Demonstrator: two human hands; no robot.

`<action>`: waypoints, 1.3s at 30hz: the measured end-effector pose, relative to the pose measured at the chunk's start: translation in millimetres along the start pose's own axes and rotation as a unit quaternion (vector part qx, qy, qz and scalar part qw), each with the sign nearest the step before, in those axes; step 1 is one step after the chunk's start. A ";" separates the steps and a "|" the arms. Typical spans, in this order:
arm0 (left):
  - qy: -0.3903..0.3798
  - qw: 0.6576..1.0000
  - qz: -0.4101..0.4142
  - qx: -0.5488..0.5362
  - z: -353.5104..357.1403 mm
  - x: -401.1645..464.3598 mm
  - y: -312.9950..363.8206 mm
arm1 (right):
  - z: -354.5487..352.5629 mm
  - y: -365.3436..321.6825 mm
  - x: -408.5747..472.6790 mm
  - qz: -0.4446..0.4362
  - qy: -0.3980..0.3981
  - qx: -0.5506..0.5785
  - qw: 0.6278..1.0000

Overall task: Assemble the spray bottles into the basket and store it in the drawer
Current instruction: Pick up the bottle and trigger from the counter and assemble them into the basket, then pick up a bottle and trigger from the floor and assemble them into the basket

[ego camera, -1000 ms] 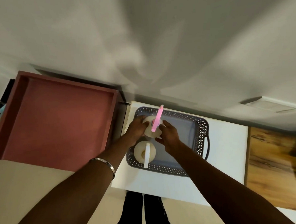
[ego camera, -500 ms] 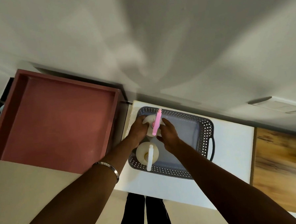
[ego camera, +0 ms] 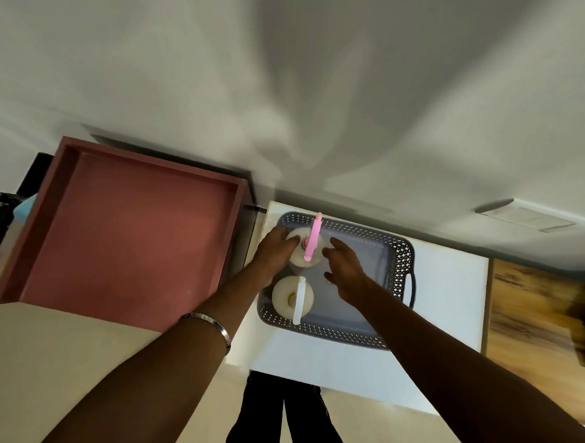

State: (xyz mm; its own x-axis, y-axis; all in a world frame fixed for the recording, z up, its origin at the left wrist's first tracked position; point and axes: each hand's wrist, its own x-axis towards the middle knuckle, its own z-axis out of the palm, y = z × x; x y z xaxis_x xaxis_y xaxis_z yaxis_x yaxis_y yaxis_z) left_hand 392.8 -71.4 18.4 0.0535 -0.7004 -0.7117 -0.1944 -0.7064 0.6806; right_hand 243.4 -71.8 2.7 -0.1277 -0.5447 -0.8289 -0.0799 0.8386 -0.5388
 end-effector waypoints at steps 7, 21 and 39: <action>0.077 0.997 0.023 -0.023 -29.5 -72.8 14.3 | -27.6 -7.2 -53.2 -0.061 -0.018 -0.097 0.993; 0.208 0.970 -0.007 -0.123 -24.2 -260.6 -111.1 | -39.3 35.4 -196.7 -0.288 -0.026 -0.262 0.921; 0.407 0.831 -0.122 -0.358 -17.3 -573.5 -460.3 | 107.5 318.5 -402.3 -0.411 -0.259 -0.589 0.645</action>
State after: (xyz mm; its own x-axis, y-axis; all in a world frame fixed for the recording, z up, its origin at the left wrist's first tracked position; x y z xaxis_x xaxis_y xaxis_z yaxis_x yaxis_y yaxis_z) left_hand 468.6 653.7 116.3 0.7077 -0.1576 -0.6887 0.5371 -0.5133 0.6693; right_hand 375.6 414.1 148.4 0.7607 -0.4781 -0.4391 -0.6451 -0.4819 -0.5929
